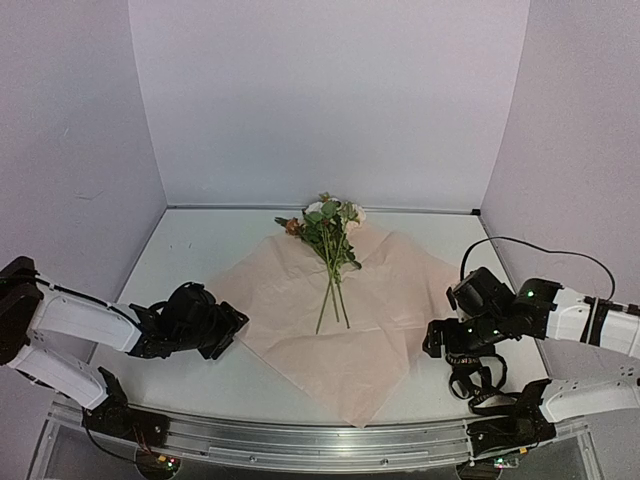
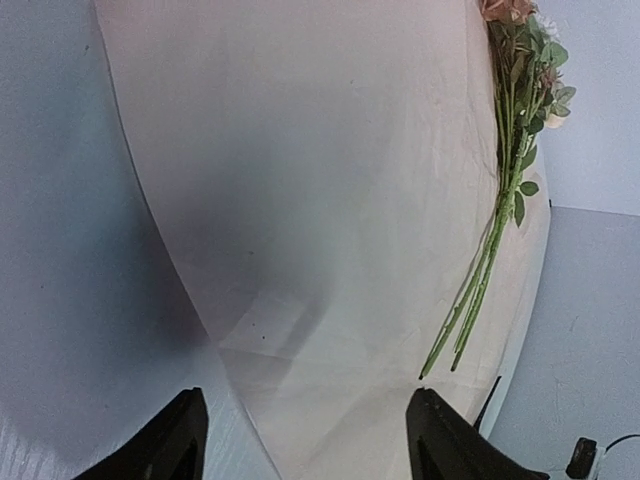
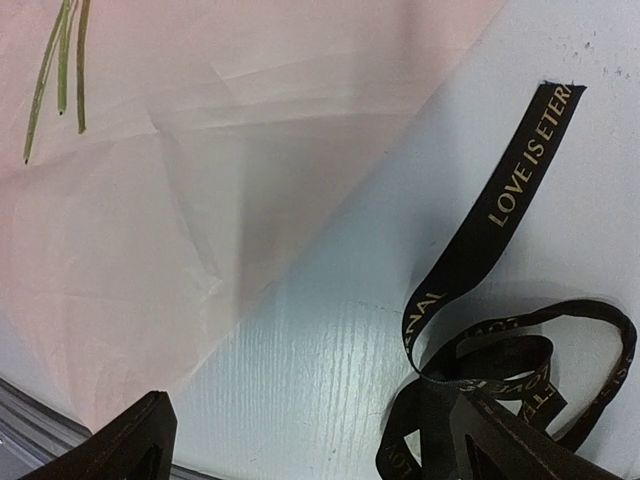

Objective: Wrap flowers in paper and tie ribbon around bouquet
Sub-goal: Move the flattened wrapping paper to the center of the board.

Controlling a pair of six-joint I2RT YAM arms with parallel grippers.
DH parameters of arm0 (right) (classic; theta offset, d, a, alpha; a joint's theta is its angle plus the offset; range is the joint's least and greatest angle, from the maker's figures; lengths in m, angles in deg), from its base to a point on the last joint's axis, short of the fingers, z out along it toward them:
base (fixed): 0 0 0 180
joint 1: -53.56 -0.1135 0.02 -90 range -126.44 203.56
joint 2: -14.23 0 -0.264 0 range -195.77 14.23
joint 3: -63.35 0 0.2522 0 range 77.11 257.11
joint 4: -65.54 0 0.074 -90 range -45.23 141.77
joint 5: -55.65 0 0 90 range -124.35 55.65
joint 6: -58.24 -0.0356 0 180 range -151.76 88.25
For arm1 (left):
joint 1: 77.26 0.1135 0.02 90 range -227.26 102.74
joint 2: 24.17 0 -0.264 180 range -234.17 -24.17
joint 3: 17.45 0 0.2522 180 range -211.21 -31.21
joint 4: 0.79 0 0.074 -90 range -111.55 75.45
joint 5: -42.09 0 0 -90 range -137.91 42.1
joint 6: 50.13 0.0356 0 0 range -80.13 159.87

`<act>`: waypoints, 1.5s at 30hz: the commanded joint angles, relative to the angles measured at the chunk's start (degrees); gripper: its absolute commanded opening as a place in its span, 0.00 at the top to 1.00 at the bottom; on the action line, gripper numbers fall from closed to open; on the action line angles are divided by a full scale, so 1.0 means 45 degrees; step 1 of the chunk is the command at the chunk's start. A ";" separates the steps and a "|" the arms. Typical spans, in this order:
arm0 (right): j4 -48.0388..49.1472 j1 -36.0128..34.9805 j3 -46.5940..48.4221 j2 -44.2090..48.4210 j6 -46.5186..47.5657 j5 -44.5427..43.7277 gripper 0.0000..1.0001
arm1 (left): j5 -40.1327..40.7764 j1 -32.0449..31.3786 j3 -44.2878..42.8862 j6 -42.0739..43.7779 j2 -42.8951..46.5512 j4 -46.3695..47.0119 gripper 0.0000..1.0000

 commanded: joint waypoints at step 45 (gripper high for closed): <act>0.3392 -0.9600 0.3188 -0.4775 0.9022 -0.1958 0.02 | -0.7035 0.4502 -0.0459 0.2452 0.3880 -0.7293 1.00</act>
